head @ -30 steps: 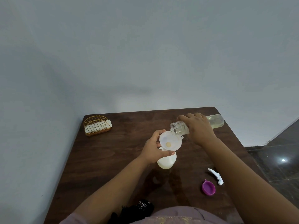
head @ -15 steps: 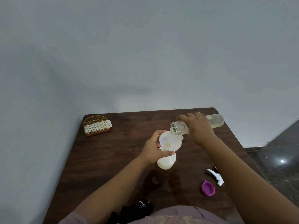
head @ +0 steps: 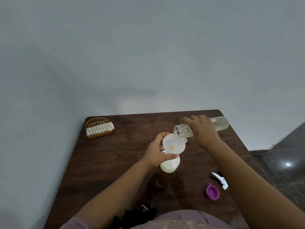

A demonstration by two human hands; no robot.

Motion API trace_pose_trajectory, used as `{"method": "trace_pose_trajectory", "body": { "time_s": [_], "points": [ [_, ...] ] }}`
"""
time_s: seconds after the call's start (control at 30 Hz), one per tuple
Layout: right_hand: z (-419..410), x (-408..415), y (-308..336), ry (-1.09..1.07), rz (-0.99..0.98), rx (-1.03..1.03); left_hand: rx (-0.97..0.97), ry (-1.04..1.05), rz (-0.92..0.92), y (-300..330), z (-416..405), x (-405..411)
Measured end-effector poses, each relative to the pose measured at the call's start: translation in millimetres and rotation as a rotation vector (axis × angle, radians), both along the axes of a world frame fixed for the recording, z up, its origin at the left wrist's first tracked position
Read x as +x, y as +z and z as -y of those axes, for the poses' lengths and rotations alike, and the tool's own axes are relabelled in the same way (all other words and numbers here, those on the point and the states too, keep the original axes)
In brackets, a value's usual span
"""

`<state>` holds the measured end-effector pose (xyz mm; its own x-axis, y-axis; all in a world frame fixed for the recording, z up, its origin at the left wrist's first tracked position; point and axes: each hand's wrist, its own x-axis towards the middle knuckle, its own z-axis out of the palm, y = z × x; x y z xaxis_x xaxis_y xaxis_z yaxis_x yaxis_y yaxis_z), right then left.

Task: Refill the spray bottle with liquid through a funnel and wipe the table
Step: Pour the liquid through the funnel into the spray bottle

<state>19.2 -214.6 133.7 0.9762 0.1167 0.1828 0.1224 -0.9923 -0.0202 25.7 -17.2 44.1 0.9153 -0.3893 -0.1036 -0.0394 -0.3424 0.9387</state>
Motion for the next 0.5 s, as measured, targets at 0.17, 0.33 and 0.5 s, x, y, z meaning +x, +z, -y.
{"method": "trace_pose_trajectory", "body": {
  "time_s": [0.17,0.33,0.5],
  "points": [
    [0.1,-0.6,-2.2,-0.001,0.019,0.012,-0.008,-0.008,-0.005,-0.2,-0.6,0.4],
    [-0.1,-1.9,-1.6,0.002,0.020,0.011,-0.004,-0.005,-0.007,0.2,-0.4,-1.0],
    [-1.8,-3.3,0.3,-0.003,0.005,0.017,-0.010,-0.006,-0.011,0.0,-1.0,-1.2]
  ]
}}
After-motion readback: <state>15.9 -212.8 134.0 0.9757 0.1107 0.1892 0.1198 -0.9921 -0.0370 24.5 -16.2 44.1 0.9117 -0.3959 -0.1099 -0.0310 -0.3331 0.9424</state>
